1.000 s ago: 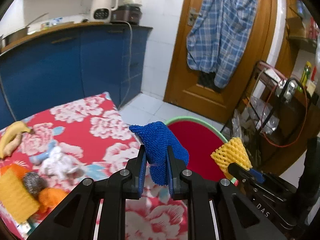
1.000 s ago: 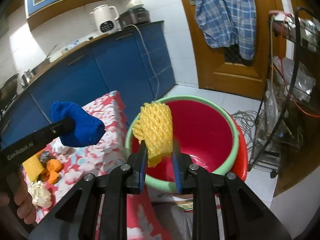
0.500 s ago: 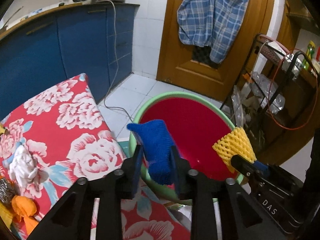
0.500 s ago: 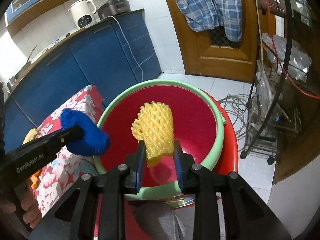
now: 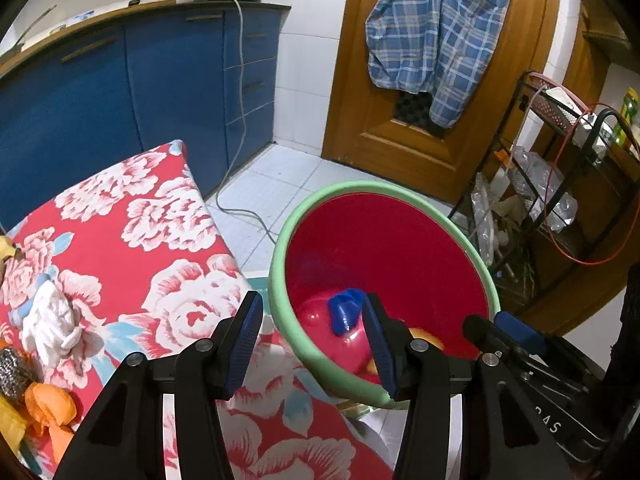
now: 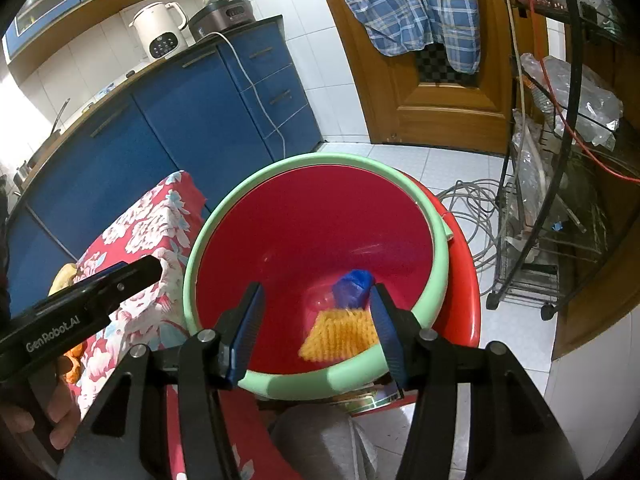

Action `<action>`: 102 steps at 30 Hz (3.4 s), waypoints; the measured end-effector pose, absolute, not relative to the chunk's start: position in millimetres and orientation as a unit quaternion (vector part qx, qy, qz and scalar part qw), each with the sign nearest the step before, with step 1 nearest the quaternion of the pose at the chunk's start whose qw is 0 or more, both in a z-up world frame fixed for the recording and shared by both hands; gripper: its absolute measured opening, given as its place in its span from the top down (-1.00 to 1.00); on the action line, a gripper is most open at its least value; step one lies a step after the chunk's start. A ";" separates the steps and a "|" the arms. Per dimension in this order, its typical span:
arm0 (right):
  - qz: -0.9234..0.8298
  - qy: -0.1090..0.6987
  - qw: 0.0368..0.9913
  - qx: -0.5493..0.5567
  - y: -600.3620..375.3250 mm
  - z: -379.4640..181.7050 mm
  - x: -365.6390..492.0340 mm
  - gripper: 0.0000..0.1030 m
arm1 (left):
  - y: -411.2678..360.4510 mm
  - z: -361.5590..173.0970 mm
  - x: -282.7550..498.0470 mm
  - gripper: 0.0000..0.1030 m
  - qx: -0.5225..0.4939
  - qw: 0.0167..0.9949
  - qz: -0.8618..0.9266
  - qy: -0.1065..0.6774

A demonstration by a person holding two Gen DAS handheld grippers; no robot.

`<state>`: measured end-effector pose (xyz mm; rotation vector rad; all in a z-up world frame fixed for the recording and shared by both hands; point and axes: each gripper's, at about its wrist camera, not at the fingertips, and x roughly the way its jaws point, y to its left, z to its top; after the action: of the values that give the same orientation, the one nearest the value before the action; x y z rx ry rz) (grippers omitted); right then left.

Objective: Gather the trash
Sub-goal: 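Carry both items over the red bucket and open both grippers to drop them, then grasp the second yellow foam net with the left gripper, then grasp the orange mesh bag with the right gripper while the left gripper holds the foam net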

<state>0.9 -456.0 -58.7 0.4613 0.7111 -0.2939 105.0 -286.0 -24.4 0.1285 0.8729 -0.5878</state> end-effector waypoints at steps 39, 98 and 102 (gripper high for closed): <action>-0.058 0.329 0.928 0.166 -348.2 -12.0 -7.1 -0.59 | -114.5 17.4 70.4 -0.08 0.011 0.907 -0.140 0.397; 0.128 0.437 0.889 0.043 -168.7 -49.9 85.6 -0.13 | 33.4 -40.4 95.0 0.48 -0.135 0.886 -0.067 0.439; 0.139 0.446 0.884 0.030 -157.2 -56.0 90.2 -0.01 | 35.2 -41.0 94.8 0.48 -0.136 0.887 -0.072 0.436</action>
<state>90.2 -157.2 -56.0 0.0615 0.9281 0.2895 94.8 35.2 -41.0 -0.2834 0.9063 -0.1496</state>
